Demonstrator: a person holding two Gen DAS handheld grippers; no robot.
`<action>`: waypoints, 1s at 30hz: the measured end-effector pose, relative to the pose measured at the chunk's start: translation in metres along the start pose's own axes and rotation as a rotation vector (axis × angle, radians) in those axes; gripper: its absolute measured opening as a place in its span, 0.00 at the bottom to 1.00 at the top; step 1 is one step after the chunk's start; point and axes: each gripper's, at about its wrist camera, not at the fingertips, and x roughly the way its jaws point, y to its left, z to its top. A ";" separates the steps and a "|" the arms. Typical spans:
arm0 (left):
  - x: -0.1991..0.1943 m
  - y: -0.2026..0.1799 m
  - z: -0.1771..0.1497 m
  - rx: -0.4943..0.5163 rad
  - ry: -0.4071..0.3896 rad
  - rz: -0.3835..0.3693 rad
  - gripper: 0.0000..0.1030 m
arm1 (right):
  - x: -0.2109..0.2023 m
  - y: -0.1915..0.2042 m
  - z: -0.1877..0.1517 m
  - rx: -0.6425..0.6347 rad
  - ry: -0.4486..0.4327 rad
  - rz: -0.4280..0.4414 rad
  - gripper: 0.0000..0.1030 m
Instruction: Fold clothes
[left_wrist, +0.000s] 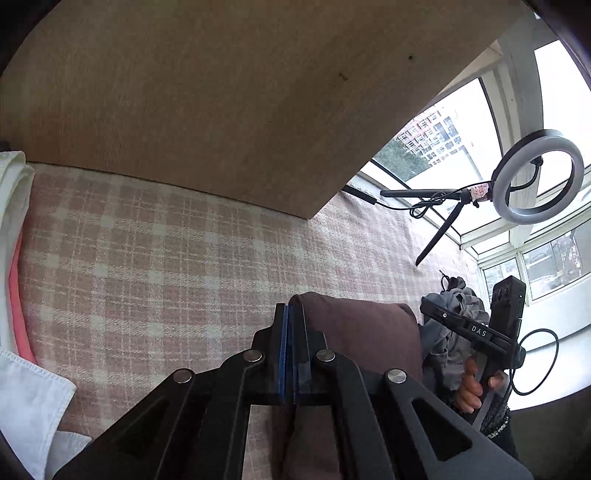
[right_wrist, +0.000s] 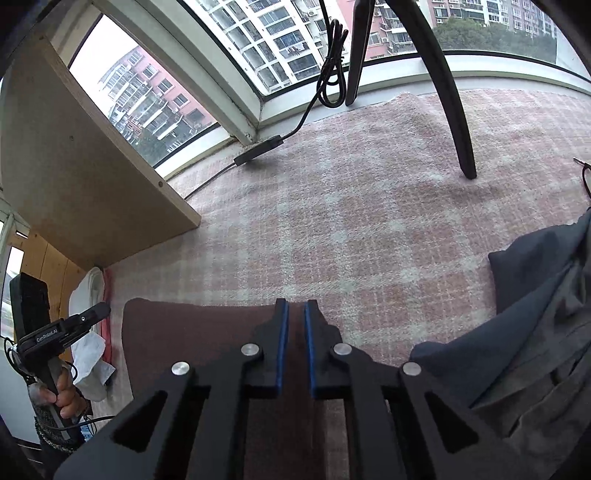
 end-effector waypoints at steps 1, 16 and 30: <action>-0.003 -0.008 -0.006 0.028 0.006 -0.004 0.02 | -0.007 0.004 -0.003 -0.010 -0.006 0.026 0.09; 0.039 -0.017 -0.041 0.512 0.027 0.233 0.23 | -0.004 0.139 -0.094 -0.379 0.133 0.195 0.20; 0.047 0.010 -0.005 0.338 -0.039 0.288 0.28 | 0.044 0.119 -0.124 -0.351 0.283 0.181 0.21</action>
